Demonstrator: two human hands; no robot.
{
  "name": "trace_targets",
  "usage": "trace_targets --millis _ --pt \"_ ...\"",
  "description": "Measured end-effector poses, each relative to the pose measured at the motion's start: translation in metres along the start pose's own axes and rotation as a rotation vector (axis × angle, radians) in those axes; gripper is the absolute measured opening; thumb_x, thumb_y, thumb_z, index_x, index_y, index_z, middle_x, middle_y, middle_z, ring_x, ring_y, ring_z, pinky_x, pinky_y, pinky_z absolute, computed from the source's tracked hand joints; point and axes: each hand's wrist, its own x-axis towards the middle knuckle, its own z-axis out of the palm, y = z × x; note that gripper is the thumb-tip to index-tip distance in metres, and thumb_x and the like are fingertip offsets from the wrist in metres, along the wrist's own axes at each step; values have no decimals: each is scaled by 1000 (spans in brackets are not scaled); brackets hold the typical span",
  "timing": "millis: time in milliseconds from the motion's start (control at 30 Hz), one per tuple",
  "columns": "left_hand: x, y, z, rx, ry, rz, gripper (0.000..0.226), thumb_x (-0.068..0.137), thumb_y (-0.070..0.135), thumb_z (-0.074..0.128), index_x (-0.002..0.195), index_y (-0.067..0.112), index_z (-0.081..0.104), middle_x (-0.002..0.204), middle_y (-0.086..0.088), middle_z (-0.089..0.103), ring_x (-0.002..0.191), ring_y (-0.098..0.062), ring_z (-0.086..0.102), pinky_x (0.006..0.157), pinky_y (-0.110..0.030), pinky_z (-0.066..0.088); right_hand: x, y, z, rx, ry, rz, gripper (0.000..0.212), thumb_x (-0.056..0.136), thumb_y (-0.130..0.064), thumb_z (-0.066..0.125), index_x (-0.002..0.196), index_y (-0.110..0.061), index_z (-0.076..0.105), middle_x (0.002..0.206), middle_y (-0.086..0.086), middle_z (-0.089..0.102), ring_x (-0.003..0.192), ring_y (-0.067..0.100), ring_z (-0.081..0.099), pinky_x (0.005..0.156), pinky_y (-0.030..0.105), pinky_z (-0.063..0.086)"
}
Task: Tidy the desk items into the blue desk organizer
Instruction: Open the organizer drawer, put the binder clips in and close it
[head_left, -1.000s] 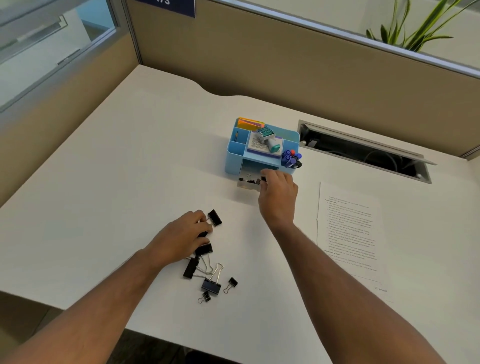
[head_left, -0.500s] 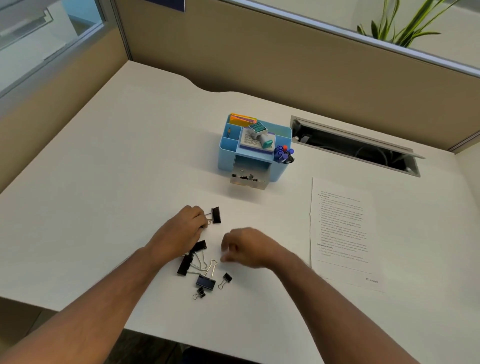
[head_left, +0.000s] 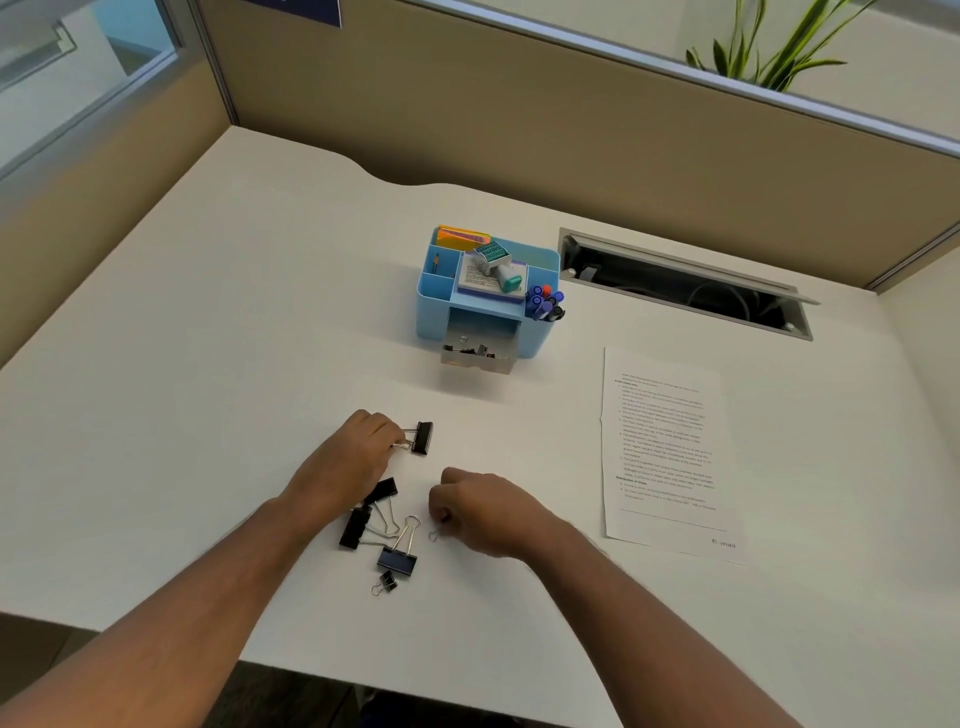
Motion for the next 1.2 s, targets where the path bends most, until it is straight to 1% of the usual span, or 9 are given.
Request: trace_targets --millis 200,300,433,533,667,767,900,1033,1200 --pt "-9 -2 1 -61 -31 -41 36 78 -9 70 107 13 63 101 1 60 88 -18 52 75 -26 47 -6 13 6 8 198 150 13 95 -15 55 108 -13 55 109 5 50 71 32 54 64 42 50" --pt "-16 0 -3 -96 -40 -62 41 82 -7 67 115 15 61 105 2 58 93 -16 50 75 -27 51 -7 16 9 49 226 211 14 95 -15 57 109 -13 54 111 5 49 73 33 56 66 46 52" --pt "-23 2 -8 -130 -37 -65 43 86 -5 66 122 16 57 108 2 58 96 -17 52 76 -29 51 -6 19 10 74 245 239 6 95 -12 55 100 -14 54 105 4 48 71 31 54 66 47 52" --pt "-24 0 -8 -124 -38 -56 47 85 -5 67 125 15 56 108 0 59 95 -18 52 81 -26 46 -5 21 6 136 299 271 6 93 -12 58 94 -18 54 99 -1 50 74 26 55 69 44 52" --pt "-20 0 -11 -122 -16 -52 48 85 -4 67 129 12 56 106 0 58 95 -17 51 85 -24 43 5 23 -15 272 540 393 4 92 -14 64 90 -16 61 91 -2 57 77 17 55 70 31 47" --pt "-11 5 -17 -171 40 -68 49 85 -6 66 130 11 57 104 -1 58 94 -19 54 80 -28 51 16 22 -41 382 739 493 5 95 -12 62 94 -16 65 91 -3 60 79 11 55 68 18 43" --pt "10 12 -22 -207 88 -83 47 83 -11 66 126 8 61 102 -6 58 93 -23 56 71 -36 56 31 22 -72 456 847 594 8 99 -12 59 100 -16 66 96 -4 60 81 8 54 66 8 36" --pt "33 21 -25 -245 108 -127 42 87 -7 65 126 9 61 104 -7 58 97 -22 54 77 -37 56 46 25 -89 383 887 643 10 99 -13 58 104 -16 66 103 0 63 84 11 54 68 9 35" --pt "77 44 -35 -312 181 -200 39 92 2 62 130 13 59 114 -7 60 107 -18 54 89 -26 48 56 27 -98 322 877 671 14 99 -10 57 108 -14 67 104 3 64 87 12 55 75 19 41"
